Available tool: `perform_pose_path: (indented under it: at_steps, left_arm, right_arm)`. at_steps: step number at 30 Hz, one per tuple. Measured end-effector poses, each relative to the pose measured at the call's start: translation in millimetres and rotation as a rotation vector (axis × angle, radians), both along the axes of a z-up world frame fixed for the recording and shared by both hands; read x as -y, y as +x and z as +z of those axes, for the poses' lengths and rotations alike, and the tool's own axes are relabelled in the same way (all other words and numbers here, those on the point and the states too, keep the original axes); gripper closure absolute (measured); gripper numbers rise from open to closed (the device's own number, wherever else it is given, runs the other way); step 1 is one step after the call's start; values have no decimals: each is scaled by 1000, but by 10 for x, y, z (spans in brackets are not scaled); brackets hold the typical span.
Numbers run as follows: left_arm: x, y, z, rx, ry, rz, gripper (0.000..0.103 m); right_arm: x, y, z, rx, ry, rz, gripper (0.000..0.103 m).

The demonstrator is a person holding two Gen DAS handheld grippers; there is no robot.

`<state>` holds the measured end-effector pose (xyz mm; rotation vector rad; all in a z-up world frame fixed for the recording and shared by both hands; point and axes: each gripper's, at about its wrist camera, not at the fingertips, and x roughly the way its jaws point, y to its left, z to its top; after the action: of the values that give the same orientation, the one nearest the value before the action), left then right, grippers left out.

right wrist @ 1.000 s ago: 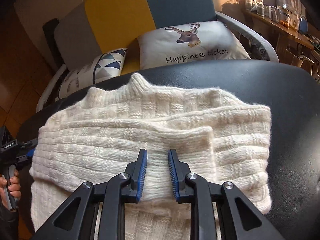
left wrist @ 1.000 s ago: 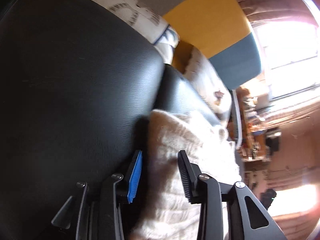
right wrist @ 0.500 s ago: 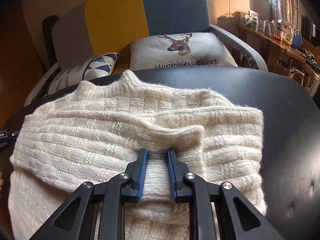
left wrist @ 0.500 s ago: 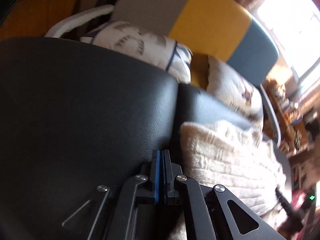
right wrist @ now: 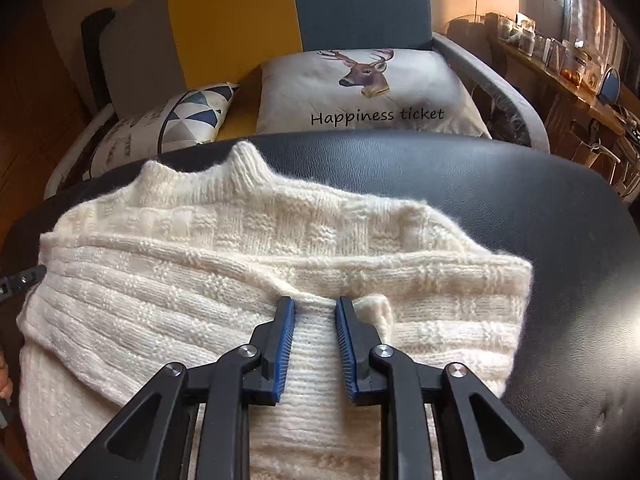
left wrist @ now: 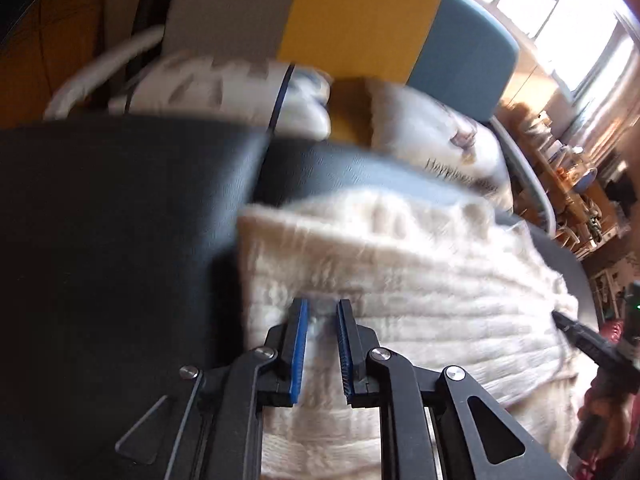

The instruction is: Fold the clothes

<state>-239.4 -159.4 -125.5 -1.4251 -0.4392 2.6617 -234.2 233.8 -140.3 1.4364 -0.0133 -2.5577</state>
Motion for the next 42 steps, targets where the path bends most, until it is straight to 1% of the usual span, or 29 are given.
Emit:
perform_pose_path:
  at_steps: [1,3,5,8,11,13,15,16,17,18,19,21,22,23,24,26,27,30,31,33,35,39,42]
  left_arm:
    - [-18,45,-30,-41,-8,-6,87]
    - [-65,103,-12,-54,-37,-11,87]
    - [-54,167,86,-62,-14,2,87]
    - [-37,263,235,-74,21,21,87]
    - [-89,511,357,-144,14,-29,86]
    - [-146,625,345,-145,-18,-55,85]
    - [-210,666,192,-100,-67,-79,85]
    - [-232,653,102,-76,-89,-86,85]
    - [-254,638,11,-51,-112,-93,85]
    - [-254,659,22,-84,-125,-88,85]
    - [-264,649,50,-68,-131,-84,85]
    - [-218,721,190,-67,-87,-47,85]
    - [-182,821,268,-85,-60,-38,85]
    - [-155,952,343,-96,-48,-44,85]
    - [-119,1109,385,-102,-32,-52,84]
    - [-31,1440,416,-103,8,-61,77]
    - [21,1614,404,-99,32,-63,74]
    - [231,2095,271,-60,94,-64,73]
    - [300,2245,222,-48,118,-63,72]
    - [358,2508,107,-5,144,-63,71]
    - [390,2751,41,8,169,-78,70]
    - [334,3027,-94,51,179,-116,59]
    - [270,3178,-79,17,164,-147,44]
  right_arm:
    - [4,14,-11,-11,6,12,83]
    - [-5,37,-29,-23,0,16,83]
    - [-38,50,-12,-26,-22,20,83]
    - [-104,117,101,-34,-51,30,81]
    - [-144,308,223,-60,-91,66,81]
    - [-126,453,228,-59,-79,94,81]
    - [-99,562,136,-32,-54,107,81]
    - [-85,592,56,-14,-28,104,81]
    - [-88,614,8,-8,-23,92,81]
    - [-111,625,1,-17,-43,71,81]
    - [-139,639,16,-14,-68,43,81]
    - [-248,797,157,-25,-140,8,81]
    - [-308,901,238,-38,-179,-3,81]
    - [-394,1030,296,-35,-238,-11,80]
    - [-525,1208,312,-11,-315,-14,77]
    - [-822,1602,305,33,-458,-22,74]
    - [-968,1802,293,60,-509,-29,71]
    - [-1402,2396,194,138,-595,-56,70]
    - [-1513,2558,137,170,-621,-59,70]
    - [-1656,2846,33,213,-621,-72,69]
    - [-1734,3038,-82,245,-660,-78,67]
    - [-1702,3123,-252,258,-723,-60,67]
    - [-1594,3043,-284,250,-772,-18,67]
